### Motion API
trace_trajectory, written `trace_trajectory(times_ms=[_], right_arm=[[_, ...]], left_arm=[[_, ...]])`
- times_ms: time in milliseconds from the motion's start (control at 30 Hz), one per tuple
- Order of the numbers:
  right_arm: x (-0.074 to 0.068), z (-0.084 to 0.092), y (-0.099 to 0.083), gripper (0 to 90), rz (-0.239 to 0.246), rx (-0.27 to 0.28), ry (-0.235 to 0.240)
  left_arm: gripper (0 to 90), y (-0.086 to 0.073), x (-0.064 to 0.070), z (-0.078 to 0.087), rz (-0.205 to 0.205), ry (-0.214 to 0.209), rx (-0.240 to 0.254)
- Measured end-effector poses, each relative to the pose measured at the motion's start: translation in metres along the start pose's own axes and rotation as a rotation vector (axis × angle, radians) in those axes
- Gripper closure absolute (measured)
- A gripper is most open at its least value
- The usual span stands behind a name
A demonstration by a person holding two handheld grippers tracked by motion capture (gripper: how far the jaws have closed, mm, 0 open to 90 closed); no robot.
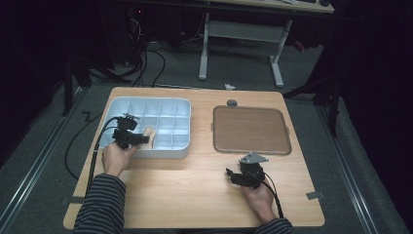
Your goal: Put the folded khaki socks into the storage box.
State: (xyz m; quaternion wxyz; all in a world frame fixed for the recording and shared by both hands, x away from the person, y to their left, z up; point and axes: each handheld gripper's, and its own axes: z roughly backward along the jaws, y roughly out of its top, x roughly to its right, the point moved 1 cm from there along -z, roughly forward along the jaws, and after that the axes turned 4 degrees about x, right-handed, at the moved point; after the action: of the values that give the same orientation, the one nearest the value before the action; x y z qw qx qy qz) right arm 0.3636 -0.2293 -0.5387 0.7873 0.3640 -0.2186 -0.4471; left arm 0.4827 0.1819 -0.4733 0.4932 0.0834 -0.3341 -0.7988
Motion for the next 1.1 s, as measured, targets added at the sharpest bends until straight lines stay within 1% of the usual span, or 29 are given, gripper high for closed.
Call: trace_trajectory(times_ms=[133,367,567,667,700,800,933,1000,1100], right_arm=[[0.000,0.000,0.000,34.4,0.000,0.000,0.000],[0.000,0.000,0.000,34.4,0.000,0.000,0.000],[0.000,0.000,0.000,34.4,0.000,0.000,0.000],[0.000,0.000,0.000,34.4,0.000,0.000,0.000],[0.000,0.000,0.000,34.4,0.000,0.000,0.000],[0.000,0.000,0.000,34.4,0.000,0.000,0.000],[0.000,0.000,0.000,34.4,0.000,0.000,0.000],[0.000,0.000,0.000,34.4,-0.001,0.000,0.000],[0.000,0.000,0.000,34.4,0.000,0.000,0.000]], left_arm=[[75.9,0.000,0.000,-0.001,-0.001,0.003,-0.007],[76.3,0.001,-0.003,-0.003,-0.001,-0.006,-0.030],[76.4,0.001,-0.003,-0.004,-0.005,0.015,-0.036],[76.4,0.000,-0.005,-0.005,-0.003,0.008,-0.041],[76.4,0.000,-0.005,-0.006,0.001,0.006,-0.041],[76.4,0.001,-0.008,-0.008,0.024,-0.012,-0.063],[76.5,0.000,-0.009,-0.009,0.024,-0.023,-0.073],[76.7,0.000,-0.008,-0.011,0.019,-0.022,-0.082],[76.7,0.000,-0.007,-0.013,0.014,-0.016,-0.084]])
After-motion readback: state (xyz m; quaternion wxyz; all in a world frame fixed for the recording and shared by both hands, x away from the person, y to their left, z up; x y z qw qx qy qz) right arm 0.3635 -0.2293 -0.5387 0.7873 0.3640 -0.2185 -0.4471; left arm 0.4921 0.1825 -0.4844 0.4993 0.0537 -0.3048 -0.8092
